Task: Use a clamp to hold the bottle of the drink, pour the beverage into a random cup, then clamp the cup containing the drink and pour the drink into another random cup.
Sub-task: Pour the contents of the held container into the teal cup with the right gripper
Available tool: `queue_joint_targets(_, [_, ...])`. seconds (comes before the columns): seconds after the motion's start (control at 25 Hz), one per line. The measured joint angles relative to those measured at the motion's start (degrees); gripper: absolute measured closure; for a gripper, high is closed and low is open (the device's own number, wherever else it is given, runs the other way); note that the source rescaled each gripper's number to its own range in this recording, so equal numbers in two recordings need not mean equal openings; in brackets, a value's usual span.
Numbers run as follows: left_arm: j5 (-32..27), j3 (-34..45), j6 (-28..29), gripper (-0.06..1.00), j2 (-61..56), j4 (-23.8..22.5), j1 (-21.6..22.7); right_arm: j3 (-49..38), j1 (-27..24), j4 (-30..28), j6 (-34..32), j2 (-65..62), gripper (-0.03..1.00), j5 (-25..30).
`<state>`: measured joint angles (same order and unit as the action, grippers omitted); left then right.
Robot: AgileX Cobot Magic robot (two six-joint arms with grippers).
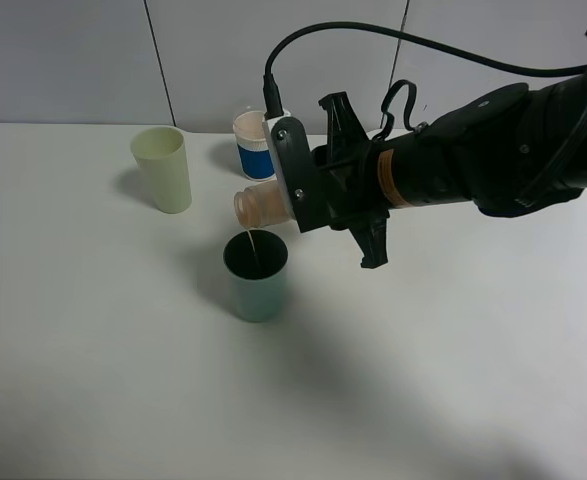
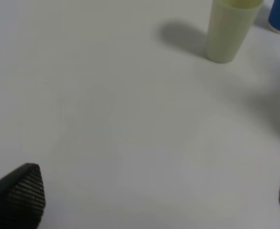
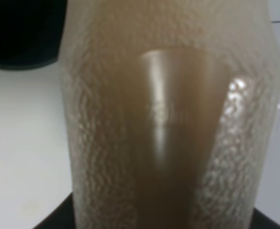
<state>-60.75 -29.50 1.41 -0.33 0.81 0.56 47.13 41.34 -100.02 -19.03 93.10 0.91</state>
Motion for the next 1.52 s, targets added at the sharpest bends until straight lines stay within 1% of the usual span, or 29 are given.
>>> queue_joint_targets(0.2, [0.0, 0.0, 0.0, -0.06, 0.0, 0.0, 0.0, 0.0, 0.2, 0.0, 1.4, 0.0, 0.93, 1.6])
queue_joint_targets(0.6, [0.0, 0.0, 0.0, -0.06, 0.0, 0.0, 0.0, 0.0, 0.2, 0.0, 1.6, 0.0, 0.93, 3.0])
queue_joint_targets(1.04, [0.0, 0.0, 0.0, -0.06, 0.0, 0.0, 0.0, 0.0, 0.2, 0.0, 4.2, 0.0, 0.93, 3.2])
queue_joint_targets(1.52, [0.0, 0.0, 0.0, -0.06, 0.0, 0.0, 0.0, 0.0, 0.2, 0.0, 4.6, 0.0, 0.93, 3.8])
